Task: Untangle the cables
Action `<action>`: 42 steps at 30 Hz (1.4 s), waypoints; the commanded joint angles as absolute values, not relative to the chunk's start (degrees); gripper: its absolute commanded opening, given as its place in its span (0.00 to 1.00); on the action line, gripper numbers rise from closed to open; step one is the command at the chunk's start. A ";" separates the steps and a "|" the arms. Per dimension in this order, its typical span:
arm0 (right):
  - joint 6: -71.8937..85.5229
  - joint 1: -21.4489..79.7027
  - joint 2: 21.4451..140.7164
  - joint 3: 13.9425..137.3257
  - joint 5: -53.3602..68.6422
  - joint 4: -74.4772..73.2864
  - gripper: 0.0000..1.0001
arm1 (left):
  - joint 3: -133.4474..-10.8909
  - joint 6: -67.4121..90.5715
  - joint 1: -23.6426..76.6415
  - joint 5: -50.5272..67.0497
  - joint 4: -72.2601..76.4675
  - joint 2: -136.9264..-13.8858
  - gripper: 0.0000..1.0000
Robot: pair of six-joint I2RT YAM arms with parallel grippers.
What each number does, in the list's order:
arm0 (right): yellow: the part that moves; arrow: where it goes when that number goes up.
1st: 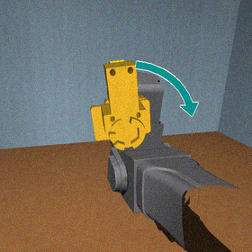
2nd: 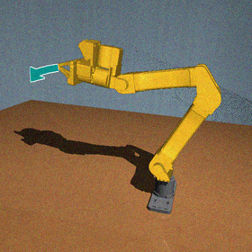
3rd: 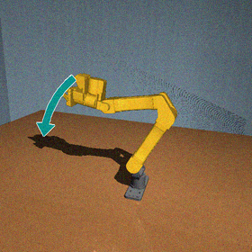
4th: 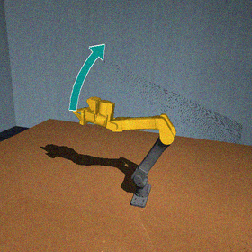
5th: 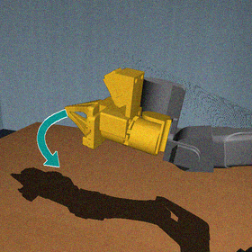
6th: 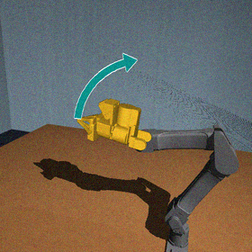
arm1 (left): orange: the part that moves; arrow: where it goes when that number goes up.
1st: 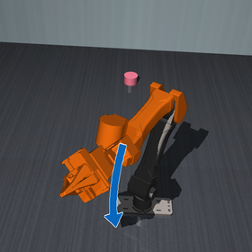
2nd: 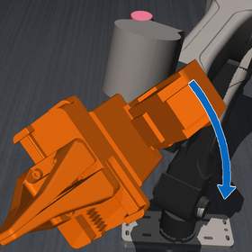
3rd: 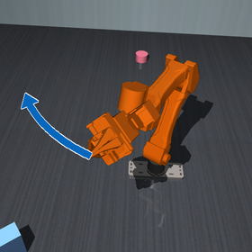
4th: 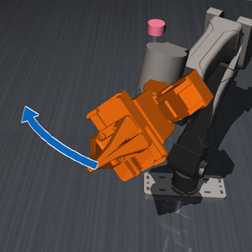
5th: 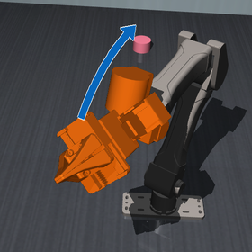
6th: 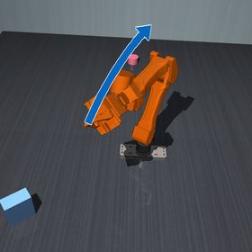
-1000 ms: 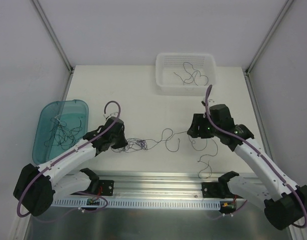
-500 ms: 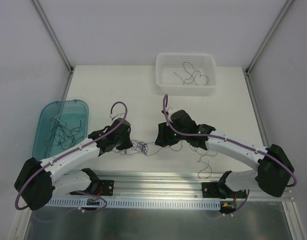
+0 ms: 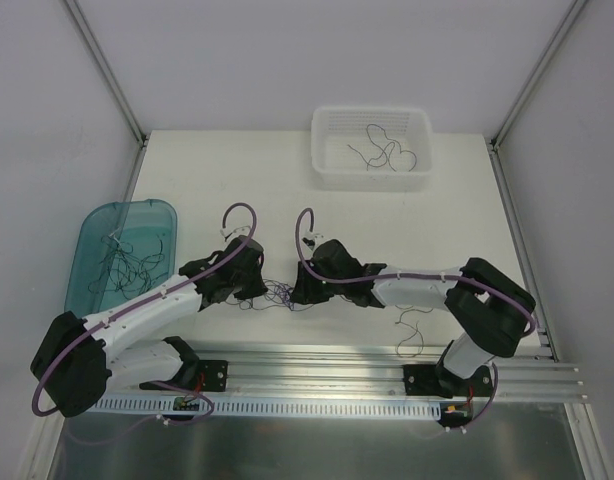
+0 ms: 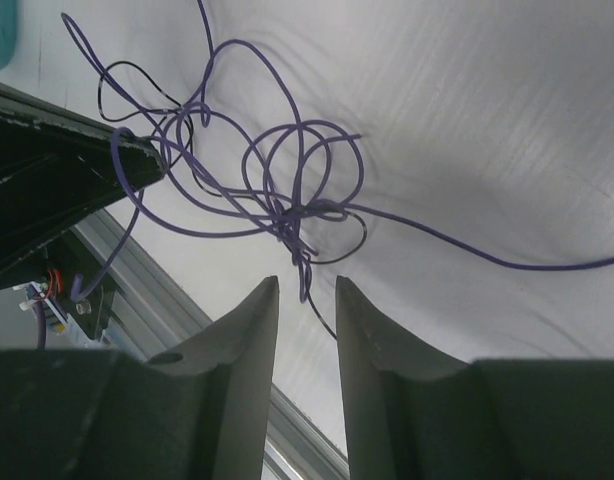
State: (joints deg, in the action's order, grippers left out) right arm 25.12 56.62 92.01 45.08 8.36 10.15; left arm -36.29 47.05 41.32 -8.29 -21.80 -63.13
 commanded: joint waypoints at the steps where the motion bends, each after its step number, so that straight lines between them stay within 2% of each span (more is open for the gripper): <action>1: 27.16 57.22 93.68 45.44 8.97 16.96 0.32 | -37.97 47.64 42.01 -10.46 -21.62 -63.54 0.00; 8: 27.69 57.30 97.03 46.32 9.58 16.79 0.30 | -38.41 47.55 42.01 -10.55 -21.62 -63.63 0.00; 10: 27.77 57.30 97.21 46.32 9.75 16.87 0.27 | -38.41 47.55 42.01 -10.98 -21.62 -63.37 0.00; 13: 27.77 57.39 97.12 46.06 9.76 16.79 0.14 | -38.50 47.20 42.01 -11.95 -21.62 -63.72 0.00; 14: 27.60 57.39 96.86 46.14 9.84 16.61 0.05 | -38.58 47.11 42.01 -12.30 -21.53 -63.89 0.00; 15: 27.08 57.31 95.64 46.06 9.84 16.26 0.01 | -38.50 47.02 42.01 -12.83 -21.62 -63.98 0.00; 19: 23.56 57.22 88.79 45.70 7.22 11.09 0.01 | -37.88 45.89 40.35 -15.38 -21.88 -65.03 0.00; 25: 15.04 53.36 71.39 46.23 -2.46 -10.61 0.01 | -35.68 43.42 28.31 -13.10 -21.80 -64.95 0.00; 29: 11.53 44.67 59.11 45.35 -1.76 -20.37 0.01 | -36.03 41.66 23.47 -12.40 -21.80 -64.60 0.00; 32: 8.63 34.23 50.06 46.49 1.39 -26.53 0.01 | -36.12 41.13 21.45 -12.13 -21.71 -64.34 0.00; 35: 5.90 27.28 43.54 51.14 4.29 -32.42 0.01 | -35.86 40.87 20.31 -12.04 -21.80 -64.51 0.00; 42: 0.80 21.36 38.94 68.62 2.82 -40.33 0.01 | -33.84 41.75 19.69 -12.30 -21.80 -65.83 0.00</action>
